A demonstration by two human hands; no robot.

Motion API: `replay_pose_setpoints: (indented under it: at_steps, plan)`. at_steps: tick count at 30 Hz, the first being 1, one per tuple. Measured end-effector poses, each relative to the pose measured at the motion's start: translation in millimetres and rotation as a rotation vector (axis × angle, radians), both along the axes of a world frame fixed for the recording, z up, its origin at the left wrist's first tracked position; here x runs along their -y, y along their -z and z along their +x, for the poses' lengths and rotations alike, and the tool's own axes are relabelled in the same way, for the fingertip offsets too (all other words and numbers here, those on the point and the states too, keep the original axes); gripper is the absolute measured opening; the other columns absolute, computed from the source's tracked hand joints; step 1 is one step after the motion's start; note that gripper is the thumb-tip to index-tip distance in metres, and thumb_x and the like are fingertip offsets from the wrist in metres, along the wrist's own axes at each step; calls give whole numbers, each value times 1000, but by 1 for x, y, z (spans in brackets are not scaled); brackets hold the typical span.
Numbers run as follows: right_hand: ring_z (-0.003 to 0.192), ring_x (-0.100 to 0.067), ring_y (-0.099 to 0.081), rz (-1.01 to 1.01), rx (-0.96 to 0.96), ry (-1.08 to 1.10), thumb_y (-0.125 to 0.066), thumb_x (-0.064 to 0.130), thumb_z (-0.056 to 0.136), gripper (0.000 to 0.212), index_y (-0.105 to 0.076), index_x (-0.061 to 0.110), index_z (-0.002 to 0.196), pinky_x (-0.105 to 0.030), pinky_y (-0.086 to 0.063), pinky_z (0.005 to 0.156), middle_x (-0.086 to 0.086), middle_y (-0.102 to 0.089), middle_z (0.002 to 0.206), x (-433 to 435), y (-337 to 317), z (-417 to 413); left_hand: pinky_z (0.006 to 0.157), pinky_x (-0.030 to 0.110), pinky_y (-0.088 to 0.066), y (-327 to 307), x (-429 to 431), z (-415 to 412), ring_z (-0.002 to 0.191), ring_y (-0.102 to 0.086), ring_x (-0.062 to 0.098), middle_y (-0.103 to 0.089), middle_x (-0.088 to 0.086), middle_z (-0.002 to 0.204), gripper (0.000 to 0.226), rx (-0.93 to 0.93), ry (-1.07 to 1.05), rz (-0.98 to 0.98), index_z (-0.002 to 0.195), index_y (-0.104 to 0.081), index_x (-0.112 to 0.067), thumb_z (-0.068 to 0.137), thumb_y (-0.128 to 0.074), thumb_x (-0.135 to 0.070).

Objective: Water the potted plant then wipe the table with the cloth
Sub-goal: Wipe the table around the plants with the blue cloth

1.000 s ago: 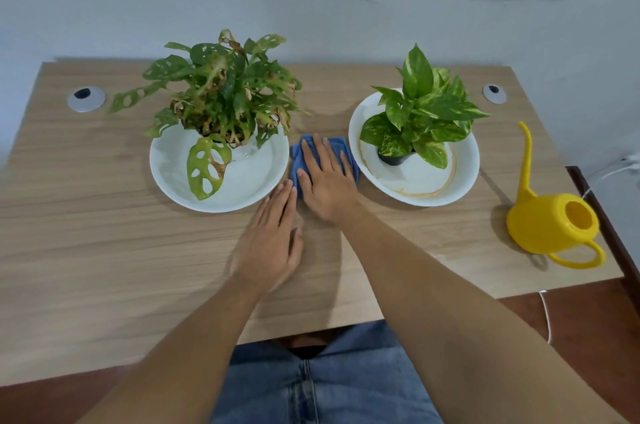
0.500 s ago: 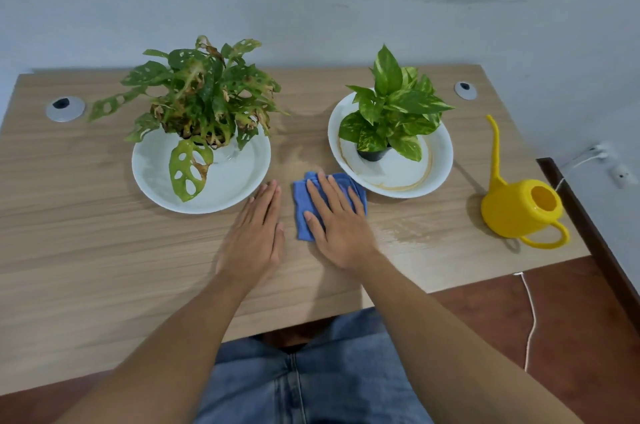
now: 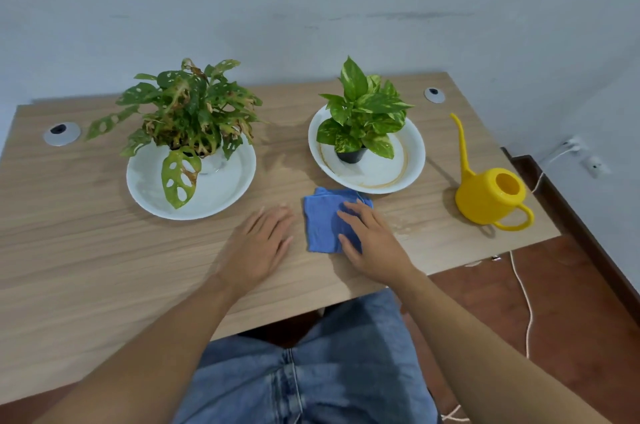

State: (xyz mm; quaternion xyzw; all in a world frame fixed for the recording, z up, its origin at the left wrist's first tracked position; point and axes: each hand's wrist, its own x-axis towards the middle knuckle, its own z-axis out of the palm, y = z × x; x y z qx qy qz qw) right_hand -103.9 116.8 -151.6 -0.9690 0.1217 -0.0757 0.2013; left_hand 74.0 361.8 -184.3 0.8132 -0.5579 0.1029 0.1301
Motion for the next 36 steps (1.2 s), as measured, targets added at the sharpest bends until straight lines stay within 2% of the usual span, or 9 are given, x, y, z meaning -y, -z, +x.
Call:
replay_pose_setpoints:
  at_steps: [2,6,14,19,22,25,28,32,36]
  plan:
    - [135,-28,-56,-55,19,17,-65,38,100,50,-61,17,146,-49,-50,110,-3,-53,150,6,-5,-13,128,50,-42,-5,7,-4,152,-55,27,-56,11,164,50,37,94,-11,157,-55,-8,115,-57,-35]
    - [110,-23,-55,-156,-18,4,-69,50,92,44,-63,25,127,-42,-50,97,4,-56,129,10,-13,-24,127,47,-43,-7,21,-11,149,-58,22,-63,3,153,40,0,257,16,142,-66,-17,111,-64,-42]
    - [103,-18,-59,-178,-10,-25,-66,43,93,25,-67,27,112,-42,-51,89,10,-62,116,13,-6,-22,121,37,-46,-13,29,-15,116,-71,11,-70,-10,128,23,-57,224,-38,118,-72,-24,113,-52,-34]
    - [96,-17,-59,-171,17,-48,-67,47,93,21,-68,29,105,-34,-47,83,10,-60,110,4,-5,-13,111,31,-48,-18,20,-6,112,-74,18,-75,-4,121,27,-84,199,-70,113,-74,-17,110,-51,-31]
    - [93,-15,-54,-148,44,-4,-65,53,96,24,-69,30,98,-36,-47,83,10,-59,106,-6,-6,-1,112,34,-47,-19,4,-1,123,-71,24,-70,3,138,31,-160,154,-40,117,-72,-13,112,-50,-34]
    - [106,-19,-53,-138,62,17,-57,51,103,29,-68,27,113,-43,-50,92,4,-59,126,-17,-7,17,127,45,-40,-14,-16,2,147,-56,26,-53,9,164,51,-197,-43,36,149,-60,-8,113,-46,-41]
    - [150,-29,-42,-65,4,30,-47,53,108,51,-55,27,151,-48,-38,120,-4,-42,165,-34,-2,44,139,47,-17,-9,-30,2,171,-17,19,-21,4,184,73,-259,-163,116,175,-21,-11,116,-38,-49]
    - [169,-26,1,-75,-120,70,-29,61,111,68,-21,32,172,-52,-7,134,-3,-7,182,-59,17,63,140,45,-10,-9,-31,2,172,4,11,-3,-2,187,77,-270,-188,171,177,-3,-16,116,-36,-50]
    - [168,-21,6,-168,-110,121,-27,63,112,72,-11,29,174,-51,-6,135,1,-1,183,-60,27,51,140,45,-9,-9,-31,1,172,6,11,1,-4,187,77,-260,-192,195,177,-3,-16,116,-29,-53]
